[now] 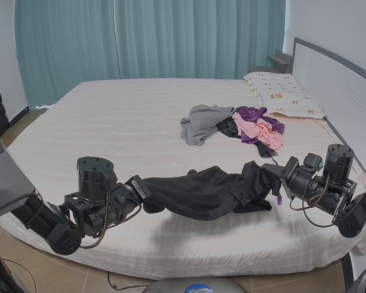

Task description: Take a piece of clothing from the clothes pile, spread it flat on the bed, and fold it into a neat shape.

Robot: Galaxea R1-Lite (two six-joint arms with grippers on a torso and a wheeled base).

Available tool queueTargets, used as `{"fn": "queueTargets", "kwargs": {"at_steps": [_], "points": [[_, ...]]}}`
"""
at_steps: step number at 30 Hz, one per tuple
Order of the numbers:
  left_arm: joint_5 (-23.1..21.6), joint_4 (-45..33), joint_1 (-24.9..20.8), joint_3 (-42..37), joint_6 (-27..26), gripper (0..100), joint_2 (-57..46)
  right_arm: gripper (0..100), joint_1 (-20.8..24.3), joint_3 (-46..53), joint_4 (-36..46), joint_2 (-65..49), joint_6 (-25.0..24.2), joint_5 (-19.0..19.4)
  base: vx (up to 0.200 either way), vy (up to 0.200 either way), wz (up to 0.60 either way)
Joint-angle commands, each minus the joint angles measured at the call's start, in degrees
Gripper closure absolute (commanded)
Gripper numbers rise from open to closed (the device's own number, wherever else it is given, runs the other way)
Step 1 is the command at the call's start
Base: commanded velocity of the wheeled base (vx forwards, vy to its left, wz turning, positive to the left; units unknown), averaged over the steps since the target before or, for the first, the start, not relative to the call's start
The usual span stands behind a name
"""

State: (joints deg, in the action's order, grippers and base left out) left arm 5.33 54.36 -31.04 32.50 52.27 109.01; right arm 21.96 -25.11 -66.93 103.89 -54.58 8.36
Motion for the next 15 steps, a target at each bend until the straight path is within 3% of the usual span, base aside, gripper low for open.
{"fn": "queueTargets", "kwargs": {"at_steps": [1, 15], "points": [[0.0, 0.0, 0.0, -0.1, 0.0, 100, -0.3, 100, 0.0, 0.0, 0.0, -0.2, 0.0, 0.0, 0.0, 0.2, 0.0], [0.1, 0.0, 0.3, -0.1, 0.0, 100, -1.1, 100, 0.0, -0.1, -0.1, -1.1, 0.0, -1.0, 0.0, 0.2, 0.0]]}}
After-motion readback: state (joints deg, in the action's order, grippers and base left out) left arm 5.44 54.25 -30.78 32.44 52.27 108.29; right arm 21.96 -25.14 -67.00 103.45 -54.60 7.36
